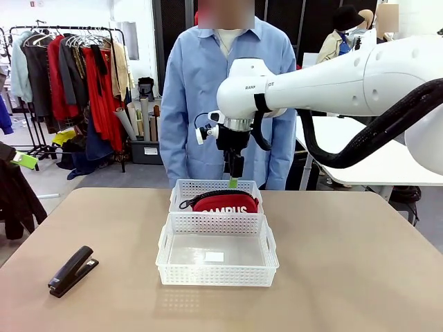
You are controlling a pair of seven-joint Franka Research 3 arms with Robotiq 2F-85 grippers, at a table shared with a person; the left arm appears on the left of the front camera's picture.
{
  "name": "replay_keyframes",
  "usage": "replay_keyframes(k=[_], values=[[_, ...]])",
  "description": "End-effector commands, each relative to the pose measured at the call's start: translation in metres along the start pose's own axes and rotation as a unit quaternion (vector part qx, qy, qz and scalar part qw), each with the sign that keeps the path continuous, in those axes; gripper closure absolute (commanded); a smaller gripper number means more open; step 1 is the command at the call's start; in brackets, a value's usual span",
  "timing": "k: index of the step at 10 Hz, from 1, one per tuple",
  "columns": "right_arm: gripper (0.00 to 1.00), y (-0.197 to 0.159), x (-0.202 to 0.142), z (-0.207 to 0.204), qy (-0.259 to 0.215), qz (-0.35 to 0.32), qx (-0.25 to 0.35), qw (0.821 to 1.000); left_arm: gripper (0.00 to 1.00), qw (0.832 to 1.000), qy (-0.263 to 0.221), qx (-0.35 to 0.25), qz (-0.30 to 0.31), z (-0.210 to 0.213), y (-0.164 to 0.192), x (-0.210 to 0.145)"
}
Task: Distribute items into two baskets.
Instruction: Place the picked Pencil pouch into the Organizing basket as instructed by the person, then pick up the Stapler that the person points to.
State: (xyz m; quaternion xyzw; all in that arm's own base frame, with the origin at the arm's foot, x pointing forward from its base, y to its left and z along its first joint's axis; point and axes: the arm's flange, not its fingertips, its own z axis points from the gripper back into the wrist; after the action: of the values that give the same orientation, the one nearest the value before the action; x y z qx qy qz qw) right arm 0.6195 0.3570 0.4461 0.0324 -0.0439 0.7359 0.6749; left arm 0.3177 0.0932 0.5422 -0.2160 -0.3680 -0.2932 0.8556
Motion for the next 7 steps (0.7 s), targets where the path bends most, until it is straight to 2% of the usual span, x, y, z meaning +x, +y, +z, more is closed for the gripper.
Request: replay_keyframes(k=[1,7], values=[[0.0,-0.0006,0.0032,-0.0008,0.003,0.003,-0.005,1.0,0.0,1.0,-0.008,-0.006,-0.003,0.0,0.0004,-0.0002],[0.0,-0.0006,0.0032,-0.0008,0.003,0.003,-0.005,1.0,0.0,1.0,-0.008,-0.006,-0.003,0.0,0.0004,-0.0002]])
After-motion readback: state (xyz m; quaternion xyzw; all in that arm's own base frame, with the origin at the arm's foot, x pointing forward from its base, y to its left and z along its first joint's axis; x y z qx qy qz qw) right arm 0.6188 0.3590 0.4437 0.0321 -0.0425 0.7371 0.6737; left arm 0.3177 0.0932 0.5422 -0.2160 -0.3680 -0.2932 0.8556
